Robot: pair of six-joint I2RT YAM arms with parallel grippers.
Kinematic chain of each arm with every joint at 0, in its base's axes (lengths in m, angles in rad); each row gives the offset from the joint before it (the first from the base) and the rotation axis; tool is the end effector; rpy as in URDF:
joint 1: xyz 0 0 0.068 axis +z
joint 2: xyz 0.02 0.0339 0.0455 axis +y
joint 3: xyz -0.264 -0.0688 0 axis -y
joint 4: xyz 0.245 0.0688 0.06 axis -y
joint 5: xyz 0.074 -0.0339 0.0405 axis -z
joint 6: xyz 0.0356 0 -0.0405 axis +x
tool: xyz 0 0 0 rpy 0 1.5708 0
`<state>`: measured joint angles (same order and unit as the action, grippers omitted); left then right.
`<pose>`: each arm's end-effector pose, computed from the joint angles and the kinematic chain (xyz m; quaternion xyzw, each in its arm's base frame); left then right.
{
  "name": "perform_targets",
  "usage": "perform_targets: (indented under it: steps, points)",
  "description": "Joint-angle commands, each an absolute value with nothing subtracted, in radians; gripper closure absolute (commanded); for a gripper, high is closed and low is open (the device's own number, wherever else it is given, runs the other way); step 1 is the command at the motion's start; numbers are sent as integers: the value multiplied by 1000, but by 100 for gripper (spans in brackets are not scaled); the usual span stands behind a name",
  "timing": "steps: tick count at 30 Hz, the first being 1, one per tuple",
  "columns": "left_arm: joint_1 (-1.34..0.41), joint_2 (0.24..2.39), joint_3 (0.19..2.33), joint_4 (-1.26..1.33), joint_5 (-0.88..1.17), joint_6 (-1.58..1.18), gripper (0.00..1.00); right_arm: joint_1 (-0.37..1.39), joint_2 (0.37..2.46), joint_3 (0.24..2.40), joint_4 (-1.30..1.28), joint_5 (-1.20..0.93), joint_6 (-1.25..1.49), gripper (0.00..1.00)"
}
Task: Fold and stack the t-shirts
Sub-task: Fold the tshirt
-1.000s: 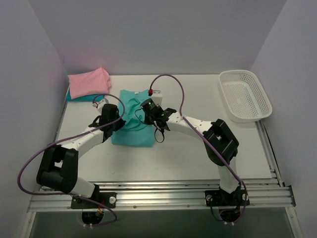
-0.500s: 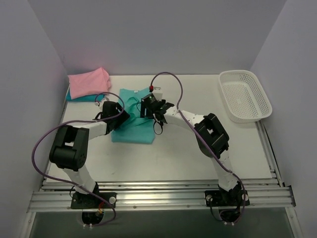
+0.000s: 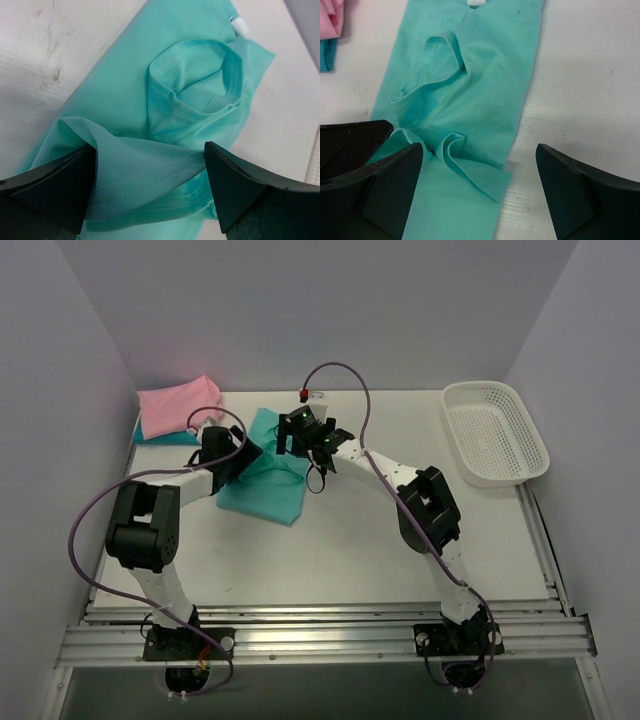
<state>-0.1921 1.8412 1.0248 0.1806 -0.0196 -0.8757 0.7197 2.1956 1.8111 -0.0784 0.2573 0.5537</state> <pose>0.3832 -0.0738 0.1654 -0.3034 0.8395 -0.2218 0.3924 0.3978 0.3366 0.2429 -0.0027 0.8461 0.2224 0.4843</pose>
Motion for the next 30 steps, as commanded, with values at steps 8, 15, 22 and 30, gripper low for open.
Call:
perform_targets:
  steps: [8, 15, 22, 30]
  points:
    - [-146, 1889, 1310, 87, 33, -885, 6, 710, 2129, 1959, -140, 284, 509, 8]
    - [-127, 2218, 1643, -41, 311, -965, 6, 700, 2102, 1968, -138, 247, 514, 8]
    - [-117, 2416, 1877, -228, 376, -908, 6, 678, 2063, 1925, -103, 187, 525, 8]
    - [-115, 2390, 1872, -278, 310, -839, 6, 725, 2155, 1928, 20, 20, 598, 86]
